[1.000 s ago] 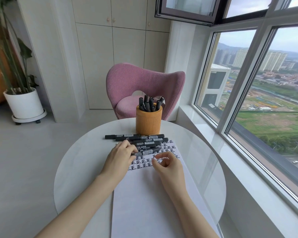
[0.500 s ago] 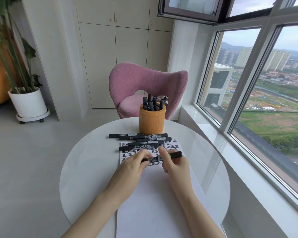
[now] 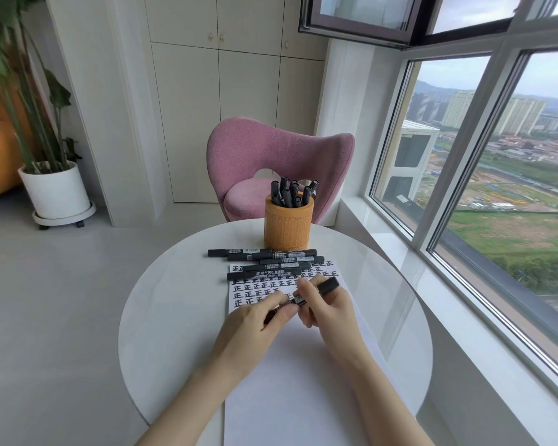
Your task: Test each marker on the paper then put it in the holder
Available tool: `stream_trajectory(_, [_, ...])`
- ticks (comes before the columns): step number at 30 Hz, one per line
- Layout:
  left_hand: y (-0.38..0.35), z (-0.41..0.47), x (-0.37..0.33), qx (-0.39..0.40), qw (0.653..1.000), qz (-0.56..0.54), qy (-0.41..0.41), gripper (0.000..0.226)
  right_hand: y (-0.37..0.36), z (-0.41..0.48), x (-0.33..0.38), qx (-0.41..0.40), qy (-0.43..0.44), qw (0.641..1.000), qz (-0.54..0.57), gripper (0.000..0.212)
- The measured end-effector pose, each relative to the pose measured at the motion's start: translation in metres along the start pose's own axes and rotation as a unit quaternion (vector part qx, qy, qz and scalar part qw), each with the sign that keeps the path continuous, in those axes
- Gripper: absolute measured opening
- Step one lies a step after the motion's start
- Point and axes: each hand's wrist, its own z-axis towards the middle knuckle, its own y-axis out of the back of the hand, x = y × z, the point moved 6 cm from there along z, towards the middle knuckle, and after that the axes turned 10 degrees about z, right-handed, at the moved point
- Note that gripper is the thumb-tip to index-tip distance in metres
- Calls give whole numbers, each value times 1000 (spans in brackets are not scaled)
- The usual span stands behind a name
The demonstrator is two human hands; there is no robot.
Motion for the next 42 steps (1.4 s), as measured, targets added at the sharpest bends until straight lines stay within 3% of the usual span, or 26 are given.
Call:
stream_trajectory(7, [3,-2,3,18,995,-100,19,27,-5,0,2,25,-14,1000,12,27])
stream_trajectory(11, [8,-3,4,-22,993,-114,17,19,-7,0,7,35,-9,999,24,27])
stream_trajectory(15, [8,-3,5,-31,991,-132,14,28,-9,1,6,71,-46,996,23,27])
stream_trajectory(18, [7,-3,9,-31,989,-141,21,33,1,7,3,36,-65,993,89,26])
stream_trajectory(21, [5,-3,14,-35,984,-173,35,27,28,16,9,-54,-40,984,164,12])
stream_trajectory(24, [1,-3,20,-37,977,-203,50,27,57,20,12,-117,-52,987,95,21])
stream_trajectory(26, [-1,-3,19,-26,979,-198,47,12,69,22,7,-129,-81,987,44,25])
stream_trajectory(28, [-2,-3,18,-18,983,-179,40,17,78,24,1,-150,-92,984,-14,25])
stream_trajectory(36, [-5,-5,17,15,983,-172,59,13,93,29,-1,-216,-12,966,-143,35])
stream_trajectory(42, [-10,-5,20,42,985,-148,74,13,99,29,-5,-241,3,954,-181,27])
